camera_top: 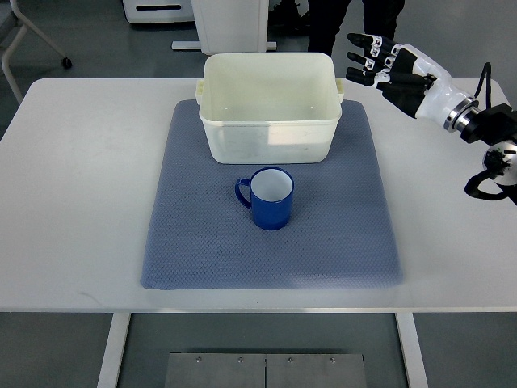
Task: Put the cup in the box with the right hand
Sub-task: 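Move the right hand over the tub toward the blue mug, then lower the right hand beside the blue mug's body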
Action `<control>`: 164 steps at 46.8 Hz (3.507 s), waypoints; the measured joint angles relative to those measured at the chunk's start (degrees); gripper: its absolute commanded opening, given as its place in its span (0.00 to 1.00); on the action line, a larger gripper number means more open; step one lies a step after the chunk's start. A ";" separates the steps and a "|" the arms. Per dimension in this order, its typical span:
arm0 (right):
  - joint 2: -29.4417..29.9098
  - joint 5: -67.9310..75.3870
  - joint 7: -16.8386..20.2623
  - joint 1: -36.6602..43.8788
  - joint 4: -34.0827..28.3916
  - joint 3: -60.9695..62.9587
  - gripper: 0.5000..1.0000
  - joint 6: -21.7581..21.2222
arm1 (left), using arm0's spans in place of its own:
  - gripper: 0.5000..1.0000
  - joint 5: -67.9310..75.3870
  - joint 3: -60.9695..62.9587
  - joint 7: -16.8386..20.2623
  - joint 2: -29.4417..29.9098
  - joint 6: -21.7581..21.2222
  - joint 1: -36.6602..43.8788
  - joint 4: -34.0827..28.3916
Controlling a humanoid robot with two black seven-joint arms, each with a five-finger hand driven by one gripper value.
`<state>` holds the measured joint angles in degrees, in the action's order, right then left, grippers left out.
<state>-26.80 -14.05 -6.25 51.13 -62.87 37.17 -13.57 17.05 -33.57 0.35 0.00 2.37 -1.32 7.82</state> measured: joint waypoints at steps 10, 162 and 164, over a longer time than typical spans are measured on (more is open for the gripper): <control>-0.64 -3.48 0.15 0.39 -3.59 -0.70 0.97 -0.79 | 1.00 0.00 0.00 -0.01 0.00 0.00 -0.01 0.00; 6.68 -17.59 0.10 -3.63 -0.69 -11.69 0.97 -5.50 | 1.00 0.00 -0.01 0.00 0.00 0.00 0.00 0.00; 6.74 -17.59 0.10 -3.71 -0.56 -11.69 0.97 -5.44 | 1.00 0.00 -0.02 0.00 0.00 0.00 0.00 0.00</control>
<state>-20.06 -31.64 -6.15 47.42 -63.43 25.49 -19.01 17.05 -33.59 0.34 0.00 2.37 -1.32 7.82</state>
